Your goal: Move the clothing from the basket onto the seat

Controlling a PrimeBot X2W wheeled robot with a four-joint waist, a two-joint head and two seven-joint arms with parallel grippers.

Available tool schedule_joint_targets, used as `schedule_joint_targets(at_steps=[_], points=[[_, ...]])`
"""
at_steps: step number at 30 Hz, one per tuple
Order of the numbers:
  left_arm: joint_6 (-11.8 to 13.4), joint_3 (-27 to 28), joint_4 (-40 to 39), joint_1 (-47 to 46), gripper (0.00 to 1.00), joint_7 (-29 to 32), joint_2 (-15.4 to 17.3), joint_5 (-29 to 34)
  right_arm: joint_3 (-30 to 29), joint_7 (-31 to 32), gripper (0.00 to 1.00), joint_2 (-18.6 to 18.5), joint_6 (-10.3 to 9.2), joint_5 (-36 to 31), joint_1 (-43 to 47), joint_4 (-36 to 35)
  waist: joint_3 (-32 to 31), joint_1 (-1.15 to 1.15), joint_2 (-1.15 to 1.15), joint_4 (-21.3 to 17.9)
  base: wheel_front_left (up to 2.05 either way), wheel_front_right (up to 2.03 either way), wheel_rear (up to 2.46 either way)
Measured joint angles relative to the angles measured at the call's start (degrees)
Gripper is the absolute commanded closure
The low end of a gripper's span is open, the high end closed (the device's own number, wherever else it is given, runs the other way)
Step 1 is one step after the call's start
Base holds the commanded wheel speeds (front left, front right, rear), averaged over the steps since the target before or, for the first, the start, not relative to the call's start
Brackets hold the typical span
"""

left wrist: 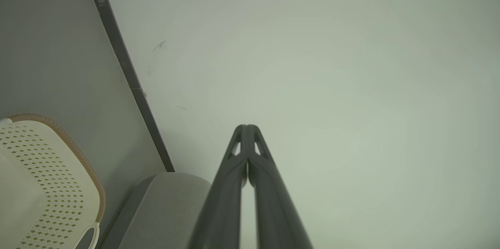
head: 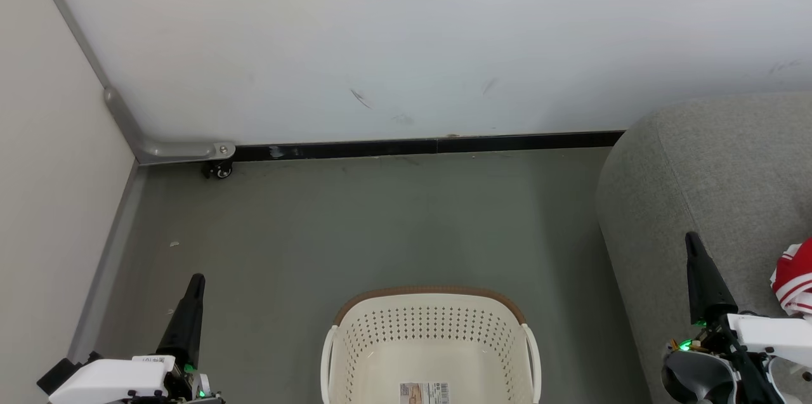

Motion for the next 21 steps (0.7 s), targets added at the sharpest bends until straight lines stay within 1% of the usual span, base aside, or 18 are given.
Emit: schedule_joint_targets(at_steps=[21], points=[[-0.2,0.1,0.2,0.0,1.00,0.0,0.0,0.0,-0.2,0.0,1.00,0.0,0.00,0.0,0.0,0.0,0.0,0.00,0.00,0.0,0.00,0.00,0.00]])
